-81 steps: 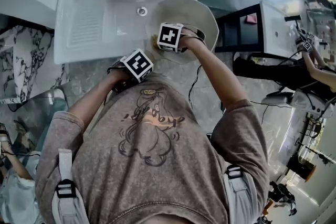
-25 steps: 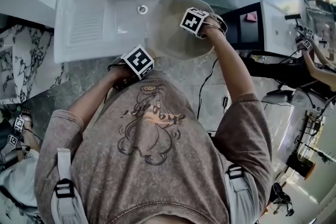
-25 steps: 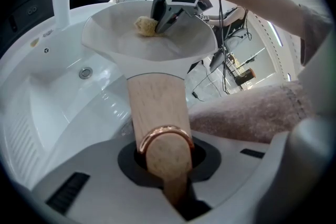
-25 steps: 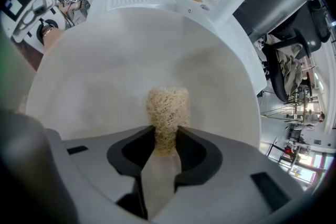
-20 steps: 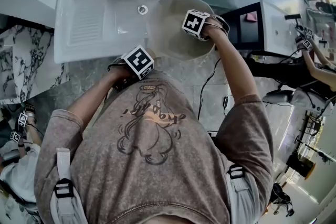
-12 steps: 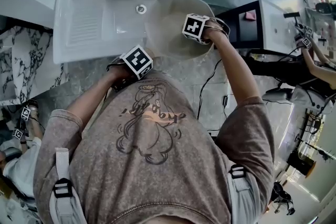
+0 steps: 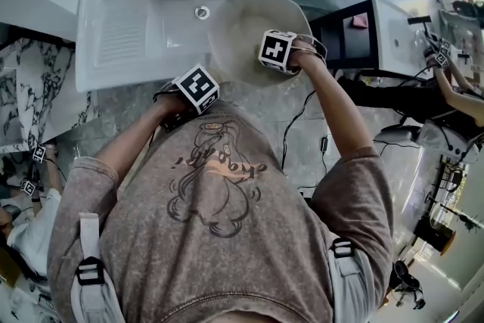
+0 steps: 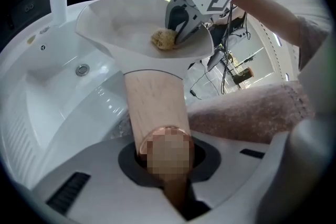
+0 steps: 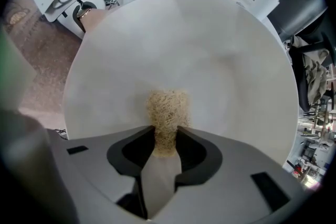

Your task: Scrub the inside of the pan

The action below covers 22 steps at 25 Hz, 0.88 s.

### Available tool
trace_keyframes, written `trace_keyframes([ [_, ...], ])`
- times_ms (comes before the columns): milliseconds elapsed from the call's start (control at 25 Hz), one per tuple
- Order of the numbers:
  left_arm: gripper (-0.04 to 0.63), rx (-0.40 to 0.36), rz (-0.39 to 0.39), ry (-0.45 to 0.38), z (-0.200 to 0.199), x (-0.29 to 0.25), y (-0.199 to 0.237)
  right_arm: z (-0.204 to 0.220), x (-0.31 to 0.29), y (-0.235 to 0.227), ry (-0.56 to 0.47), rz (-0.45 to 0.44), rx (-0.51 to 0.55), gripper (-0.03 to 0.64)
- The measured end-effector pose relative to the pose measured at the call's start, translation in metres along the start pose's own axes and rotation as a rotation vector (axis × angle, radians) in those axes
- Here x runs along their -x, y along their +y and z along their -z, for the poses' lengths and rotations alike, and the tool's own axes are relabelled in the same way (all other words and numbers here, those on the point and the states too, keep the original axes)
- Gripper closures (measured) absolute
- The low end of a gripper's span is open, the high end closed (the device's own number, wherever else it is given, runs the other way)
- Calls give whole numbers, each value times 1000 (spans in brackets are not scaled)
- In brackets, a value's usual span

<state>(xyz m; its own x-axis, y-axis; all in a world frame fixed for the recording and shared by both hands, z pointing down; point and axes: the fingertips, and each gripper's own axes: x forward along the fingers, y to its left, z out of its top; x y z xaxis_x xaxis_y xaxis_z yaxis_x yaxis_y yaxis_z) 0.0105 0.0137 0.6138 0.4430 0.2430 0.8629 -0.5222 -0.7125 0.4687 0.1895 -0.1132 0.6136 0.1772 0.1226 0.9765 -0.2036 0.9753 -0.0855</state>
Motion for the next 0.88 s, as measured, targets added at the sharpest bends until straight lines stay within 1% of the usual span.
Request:
trace_keyframes([
  [120, 545, 3, 4, 2, 1, -1, -2, -1, 0, 6, 6, 10, 14, 477],
  [320, 545, 4, 10, 1, 1, -1, -4, -15, -2, 18, -43, -10, 50, 477],
  [520, 545, 7, 12, 0, 0, -2, -5, -24, -1, 24, -67, -19, 48, 476],
  [880, 545, 7, 10, 0, 0, -3, -3, -54, -1, 33, -126, -34, 74, 476],
])
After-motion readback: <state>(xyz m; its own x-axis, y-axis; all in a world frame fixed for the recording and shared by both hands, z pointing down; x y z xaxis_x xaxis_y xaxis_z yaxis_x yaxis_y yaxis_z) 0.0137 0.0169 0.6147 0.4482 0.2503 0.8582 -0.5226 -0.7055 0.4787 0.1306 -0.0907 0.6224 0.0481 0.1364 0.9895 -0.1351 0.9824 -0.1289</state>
